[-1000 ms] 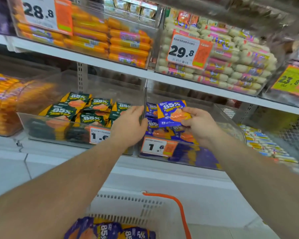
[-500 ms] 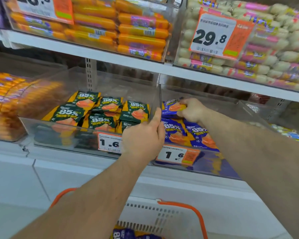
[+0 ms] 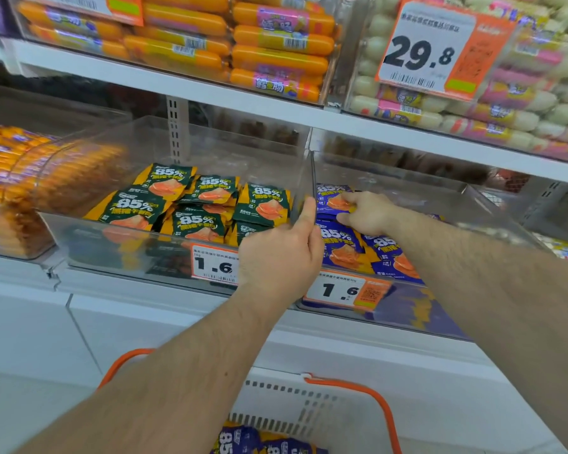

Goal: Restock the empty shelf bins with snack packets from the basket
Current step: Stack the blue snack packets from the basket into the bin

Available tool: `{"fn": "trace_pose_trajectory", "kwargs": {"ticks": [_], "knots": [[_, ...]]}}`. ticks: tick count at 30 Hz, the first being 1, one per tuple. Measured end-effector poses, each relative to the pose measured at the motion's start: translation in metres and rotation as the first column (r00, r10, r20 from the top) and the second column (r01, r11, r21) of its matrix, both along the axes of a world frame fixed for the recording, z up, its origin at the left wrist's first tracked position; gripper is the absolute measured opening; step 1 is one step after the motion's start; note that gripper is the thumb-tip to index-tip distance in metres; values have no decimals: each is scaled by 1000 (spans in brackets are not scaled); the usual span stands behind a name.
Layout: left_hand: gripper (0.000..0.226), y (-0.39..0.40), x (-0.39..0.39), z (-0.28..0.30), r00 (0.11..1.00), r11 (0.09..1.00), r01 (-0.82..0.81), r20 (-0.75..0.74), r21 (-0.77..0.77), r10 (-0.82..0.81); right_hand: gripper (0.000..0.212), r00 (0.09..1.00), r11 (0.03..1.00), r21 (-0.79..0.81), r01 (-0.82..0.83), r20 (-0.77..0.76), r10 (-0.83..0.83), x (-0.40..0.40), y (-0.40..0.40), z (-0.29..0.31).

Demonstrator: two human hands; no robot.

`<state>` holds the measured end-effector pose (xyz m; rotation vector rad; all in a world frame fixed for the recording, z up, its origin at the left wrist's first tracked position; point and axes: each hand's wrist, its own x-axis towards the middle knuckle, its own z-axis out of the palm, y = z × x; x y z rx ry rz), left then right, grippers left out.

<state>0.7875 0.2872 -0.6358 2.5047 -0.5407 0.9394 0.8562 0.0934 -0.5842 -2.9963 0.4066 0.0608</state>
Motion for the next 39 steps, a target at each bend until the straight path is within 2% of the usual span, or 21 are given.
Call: {"fn": "trace_pose_trajectory", "kwargs": {"ticks": [4,8,11,13,14,15,17,18,19,20,21,23,24,26,28,29,30,32,34,36,39], "knots": [[56,2,1,1,1000,1000,5,11,-16,-5,60,994,999,-14,-43,-98,41,1,5,1],[52,3,-3,6,999,1000,4,-36,4,-4,58,993,999,8,-40,-110,41,-3,6,6],[50,2,-6,10,995,1000,27,-91,8,-26,53,1000,1000,8,17,15,-17,-14,5,7],[49,3,-6,14,989,998,44,-139,-44,-50,43,973,999,-18,29,227,-24,-32,11,8],[48,4,-6,17,982,993,66,-171,-101,-83,35,926,999,-50,0,376,19,-44,18,7],[46,5,-7,20,975,980,97,-183,-174,-129,28,840,993,-99,-56,533,101,-57,26,6],[41,10,-13,22,976,922,200,-10,-331,-216,21,569,957,-217,-193,769,289,-88,46,0],[38,13,-15,20,969,898,248,115,-365,-220,19,447,931,-245,-270,825,347,-103,56,-7],[34,19,-19,13,954,877,281,214,-389,-211,17,361,902,-257,-346,851,381,-119,67,-15],[30,26,-26,2,941,853,312,257,-418,-218,15,319,878,-237,-415,866,384,-135,77,-27],[27,33,-35,-14,944,827,319,236,-463,-232,15,314,862,-188,-471,877,363,-149,87,-40],[27,43,-57,-52,964,794,245,54,-556,-260,15,409,856,-37,-516,867,284,-169,101,-82],[29,46,-67,-73,957,810,174,-97,-560,-273,16,500,866,46,-498,831,243,-176,107,-106],[26,48,-78,-114,854,883,56,-436,-466,-284,18,748,895,209,-395,638,181,-184,110,-156],[24,54,-84,-146,698,942,62,-661,-330,-277,25,954,913,351,-209,280,110,-193,110,-201],[22,59,-86,-157,632,956,86,-726,-280,-270,31,992,913,395,-105,111,66,-199,108,-223],[22,64,-89,-166,575,965,101,-777,-244,-256,32,999,909,418,1,-41,18,-205,105,-249],[25,70,-93,-180,478,977,95,-852,-191,-213,17,949,872,446,200,-310,-60,-217,104,-290],[30,73,-95,-191,428,983,97,-885,-155,-182,16,874,864,418,281,-484,-51,-231,104,-322],[29,72,-95,-201,395,981,119,-899,-156,-191,33,811,894,356,271,-585,-13,-241,106,-337],[27,71,-94,-212,365,979,135,-912,-150,-190,41,782,896,333,294,-622,-25,-250,105,-354]]}}
